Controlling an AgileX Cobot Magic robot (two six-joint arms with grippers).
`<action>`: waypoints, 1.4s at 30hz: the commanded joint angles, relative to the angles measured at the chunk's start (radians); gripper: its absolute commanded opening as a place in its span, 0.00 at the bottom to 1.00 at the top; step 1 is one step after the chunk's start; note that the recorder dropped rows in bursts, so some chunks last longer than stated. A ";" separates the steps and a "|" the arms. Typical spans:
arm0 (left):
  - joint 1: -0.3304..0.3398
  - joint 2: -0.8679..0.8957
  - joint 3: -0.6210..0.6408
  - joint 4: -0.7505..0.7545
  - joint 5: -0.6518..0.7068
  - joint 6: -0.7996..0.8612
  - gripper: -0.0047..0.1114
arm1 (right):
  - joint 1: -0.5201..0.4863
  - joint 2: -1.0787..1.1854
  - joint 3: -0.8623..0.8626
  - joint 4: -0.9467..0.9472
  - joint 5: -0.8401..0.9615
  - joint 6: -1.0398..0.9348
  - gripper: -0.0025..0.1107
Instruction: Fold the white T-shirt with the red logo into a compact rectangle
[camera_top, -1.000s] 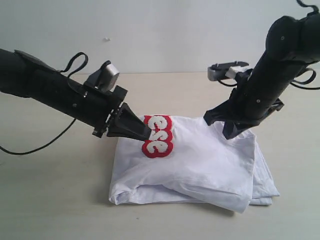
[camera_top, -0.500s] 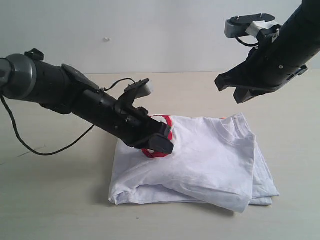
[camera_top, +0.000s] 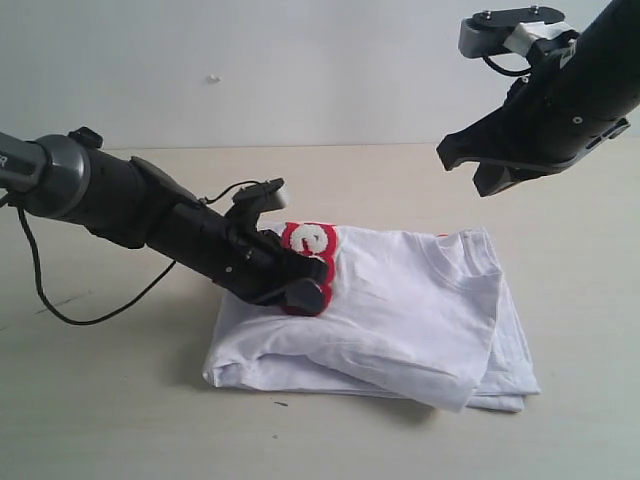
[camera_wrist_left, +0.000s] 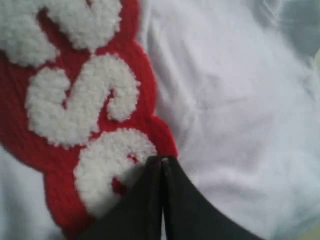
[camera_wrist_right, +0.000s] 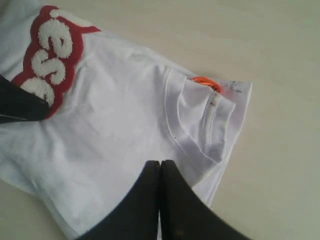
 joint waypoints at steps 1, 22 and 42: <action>0.059 0.012 0.001 0.017 -0.051 -0.024 0.04 | -0.001 -0.011 -0.003 -0.003 0.000 -0.008 0.02; 0.121 0.012 0.019 0.268 0.023 -0.188 0.04 | -0.001 0.294 0.027 0.148 0.086 -0.192 0.02; 0.127 -0.003 0.019 0.354 0.149 -0.231 0.04 | -0.001 0.447 0.025 0.283 -0.275 -0.212 0.02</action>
